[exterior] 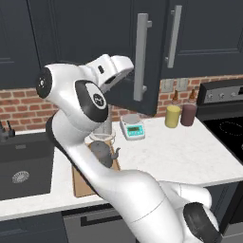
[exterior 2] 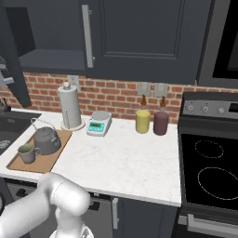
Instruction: Pick the kettle from the counter and place it on the tray. Then pick the mug from the cabinet and place it on the tray. Then close the cabinet doors.
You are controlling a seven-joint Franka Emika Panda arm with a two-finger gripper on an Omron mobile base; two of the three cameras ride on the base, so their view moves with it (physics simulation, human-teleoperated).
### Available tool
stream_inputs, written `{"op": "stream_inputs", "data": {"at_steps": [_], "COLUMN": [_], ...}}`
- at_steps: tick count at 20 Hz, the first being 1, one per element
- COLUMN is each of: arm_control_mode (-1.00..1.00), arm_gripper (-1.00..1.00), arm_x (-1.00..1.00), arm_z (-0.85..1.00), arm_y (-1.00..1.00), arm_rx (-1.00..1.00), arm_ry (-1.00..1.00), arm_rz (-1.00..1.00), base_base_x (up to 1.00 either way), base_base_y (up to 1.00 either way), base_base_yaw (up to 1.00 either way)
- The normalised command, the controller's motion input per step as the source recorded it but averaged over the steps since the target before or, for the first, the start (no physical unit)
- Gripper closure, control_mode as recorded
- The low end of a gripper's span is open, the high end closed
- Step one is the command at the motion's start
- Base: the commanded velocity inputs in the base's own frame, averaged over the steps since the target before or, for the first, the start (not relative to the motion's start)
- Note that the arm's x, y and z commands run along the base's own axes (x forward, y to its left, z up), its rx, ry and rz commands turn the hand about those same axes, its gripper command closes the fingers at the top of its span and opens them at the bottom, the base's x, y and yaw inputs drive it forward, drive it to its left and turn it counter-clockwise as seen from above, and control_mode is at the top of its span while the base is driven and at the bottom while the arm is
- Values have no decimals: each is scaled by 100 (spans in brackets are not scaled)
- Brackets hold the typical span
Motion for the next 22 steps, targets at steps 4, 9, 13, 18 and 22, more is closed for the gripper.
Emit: {"op": "stream_inputs", "data": {"at_steps": [4,9,13,18,22], "arm_control_mode": [-100,-100,-100,-100,-100], "arm_gripper": [-100,-100,-100,-100,-100], "arm_x": [52,75,85,94,94], "arm_z": [12,9,4,1,0], "arm_y": [-90,-77,-69,-51,-37], "arm_rx": [10,13,13,12,10], "arm_ry": [-2,0,0,0,0], "arm_rz": [17,21,22,20,18], "base_base_x": [0,0,0,0,0], "base_base_y": [0,0,0,0,0], "base_base_yaw": [0,0,0,0,0]}}
